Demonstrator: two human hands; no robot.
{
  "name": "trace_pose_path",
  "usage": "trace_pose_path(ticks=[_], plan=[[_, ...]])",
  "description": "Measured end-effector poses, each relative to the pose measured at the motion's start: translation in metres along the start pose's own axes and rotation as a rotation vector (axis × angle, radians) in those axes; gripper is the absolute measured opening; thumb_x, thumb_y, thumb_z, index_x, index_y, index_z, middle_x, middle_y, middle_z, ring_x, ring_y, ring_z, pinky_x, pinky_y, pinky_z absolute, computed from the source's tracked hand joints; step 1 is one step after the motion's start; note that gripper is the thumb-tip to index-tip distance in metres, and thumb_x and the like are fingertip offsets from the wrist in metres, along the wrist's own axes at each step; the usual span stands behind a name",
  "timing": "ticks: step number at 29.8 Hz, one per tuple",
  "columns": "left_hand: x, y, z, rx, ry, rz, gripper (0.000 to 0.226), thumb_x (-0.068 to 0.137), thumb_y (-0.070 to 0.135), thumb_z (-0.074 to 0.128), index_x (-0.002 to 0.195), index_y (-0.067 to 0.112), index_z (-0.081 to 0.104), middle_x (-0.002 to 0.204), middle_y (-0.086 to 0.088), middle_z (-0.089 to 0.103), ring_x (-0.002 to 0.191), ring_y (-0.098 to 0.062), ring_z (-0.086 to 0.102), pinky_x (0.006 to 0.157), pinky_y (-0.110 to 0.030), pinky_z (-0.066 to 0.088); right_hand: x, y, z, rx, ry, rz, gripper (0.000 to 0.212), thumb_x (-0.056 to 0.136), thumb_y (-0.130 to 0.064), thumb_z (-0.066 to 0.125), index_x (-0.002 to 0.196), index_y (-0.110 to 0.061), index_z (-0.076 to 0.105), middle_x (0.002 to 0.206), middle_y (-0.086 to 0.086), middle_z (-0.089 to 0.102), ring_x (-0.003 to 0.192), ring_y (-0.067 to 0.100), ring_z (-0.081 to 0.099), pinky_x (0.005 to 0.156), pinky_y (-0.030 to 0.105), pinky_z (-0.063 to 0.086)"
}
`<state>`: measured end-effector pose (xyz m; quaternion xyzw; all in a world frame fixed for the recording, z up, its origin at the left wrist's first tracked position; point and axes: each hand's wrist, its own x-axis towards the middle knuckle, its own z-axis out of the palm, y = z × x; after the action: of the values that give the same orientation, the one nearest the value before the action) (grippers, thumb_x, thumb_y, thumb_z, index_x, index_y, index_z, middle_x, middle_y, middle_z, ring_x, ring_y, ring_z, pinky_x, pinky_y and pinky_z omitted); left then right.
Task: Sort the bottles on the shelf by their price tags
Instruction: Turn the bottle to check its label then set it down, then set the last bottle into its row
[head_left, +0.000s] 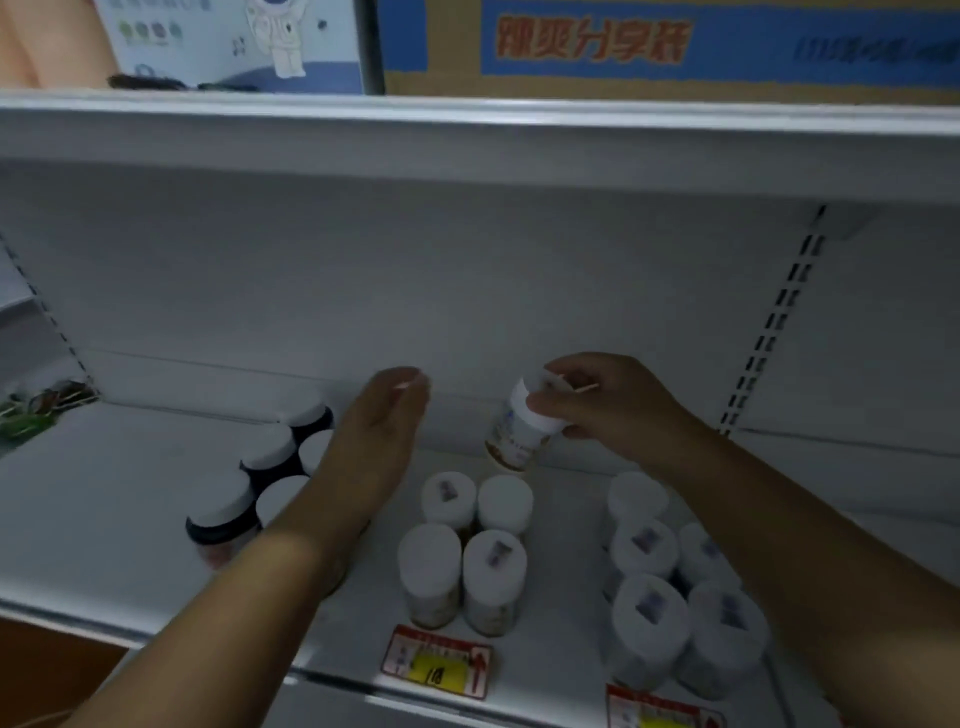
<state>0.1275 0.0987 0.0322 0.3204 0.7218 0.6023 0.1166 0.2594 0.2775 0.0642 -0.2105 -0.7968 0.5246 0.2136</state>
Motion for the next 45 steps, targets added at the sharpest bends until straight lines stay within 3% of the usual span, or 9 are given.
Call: trace_pose_path(ticks=[6,9,17,22,26,29,34,38,45], plan=[[-0.016,-0.048,-0.002,-0.08,-0.179,-0.218,0.045,0.097,0.04,0.034,0.141,0.031,0.03,0.139,0.018,0.032,0.128,-0.001,0.029,0.099,-0.015,0.024,0.034,0.023,0.049,-0.269,0.102,0.039,0.036,0.072,-0.03,0.076,0.102,-0.011,0.068,0.101,0.008,0.069,0.095,0.025,0.064,0.082,0.039,0.051],[-0.019,-0.061,0.006,-0.093,-0.193,-0.257,0.045,0.099,0.034,0.034,0.142,0.02,0.031,0.148,0.002,0.035,0.131,-0.008,0.032,0.097,-0.021,0.026,0.048,0.032,0.072,-0.457,0.031,0.075,0.034,0.071,-0.033,0.073,0.094,-0.009,0.066,0.097,0.012,0.068,0.089,0.026,0.063,0.076,0.037,0.05],[-0.028,-0.069,0.007,-0.011,-0.231,-0.265,0.055,0.095,0.045,0.032,0.145,0.024,0.027,0.154,0.008,0.026,0.137,-0.004,0.024,0.109,-0.02,0.019,0.048,0.052,0.092,-0.605,-0.182,0.125,0.038,0.076,-0.037,0.07,0.093,-0.004,0.063,0.095,0.014,0.064,0.092,0.029,0.061,0.066,0.028,0.036],[-0.064,-0.025,-0.02,-0.105,0.028,0.003,0.037,0.084,0.058,0.046,0.121,0.053,0.049,0.131,0.044,0.043,0.123,0.02,0.037,0.094,0.002,0.032,0.04,0.014,0.101,-0.478,-0.07,0.074,0.065,0.085,-0.053,0.053,0.139,-0.021,0.037,0.144,0.002,0.044,0.12,0.019,0.052,0.101,0.028,0.037],[-0.075,-0.027,-0.089,-0.214,0.448,0.024,0.024,0.088,0.042,0.048,0.104,0.038,0.065,0.105,0.033,0.066,0.099,0.016,0.058,0.081,-0.009,0.051,-0.001,-0.023,0.147,0.071,-0.017,-0.058,0.068,0.074,-0.067,0.044,0.134,-0.036,0.04,0.133,-0.023,0.043,0.118,-0.006,0.043,0.097,0.014,0.03],[-0.063,-0.059,-0.146,-0.168,0.557,-0.045,0.032,0.099,0.013,0.033,0.105,0.028,0.06,0.106,0.017,0.065,0.102,0.005,0.061,0.097,-0.024,0.047,-0.028,-0.013,0.194,0.287,-0.019,0.035,0.022,0.086,-0.053,0.039,0.108,-0.053,0.041,0.108,-0.045,0.036,0.088,-0.04,0.035,0.073,-0.013,0.024],[-0.021,-0.134,-0.175,-0.229,0.284,-0.267,0.034,0.102,0.017,0.025,0.128,0.019,0.046,0.14,-0.005,0.048,0.128,-0.019,0.044,0.109,-0.037,0.032,-0.048,0.026,0.252,0.35,0.094,0.154,0.044,0.094,-0.047,0.033,0.136,-0.037,0.035,0.143,-0.013,0.04,0.118,-0.011,0.039,0.093,0.003,0.026],[0.003,-0.167,-0.175,-0.492,-0.026,-0.418,0.049,0.096,0.04,0.029,0.142,0.023,0.035,0.152,0.002,0.033,0.137,-0.014,0.032,0.118,-0.042,0.019,-0.028,0.04,0.274,0.546,0.161,0.197,0.03,0.088,-0.054,0.038,0.111,-0.05,0.056,0.128,-0.024,0.054,0.103,-0.018,0.054,0.092,0.019,0.039],[0.022,-0.163,-0.164,-0.884,-0.584,-0.538,0.05,0.095,0.052,0.037,0.132,0.024,0.052,0.136,-0.007,0.057,0.127,-0.023,0.051,0.103,-0.038,0.045,-0.016,0.043,0.29,0.813,0.136,0.219,0.046,0.097,-0.049,0.033,0.137,-0.027,0.043,0.14,0.007,0.052,0.129,0.028,0.048,0.108,0.051,0.034]])
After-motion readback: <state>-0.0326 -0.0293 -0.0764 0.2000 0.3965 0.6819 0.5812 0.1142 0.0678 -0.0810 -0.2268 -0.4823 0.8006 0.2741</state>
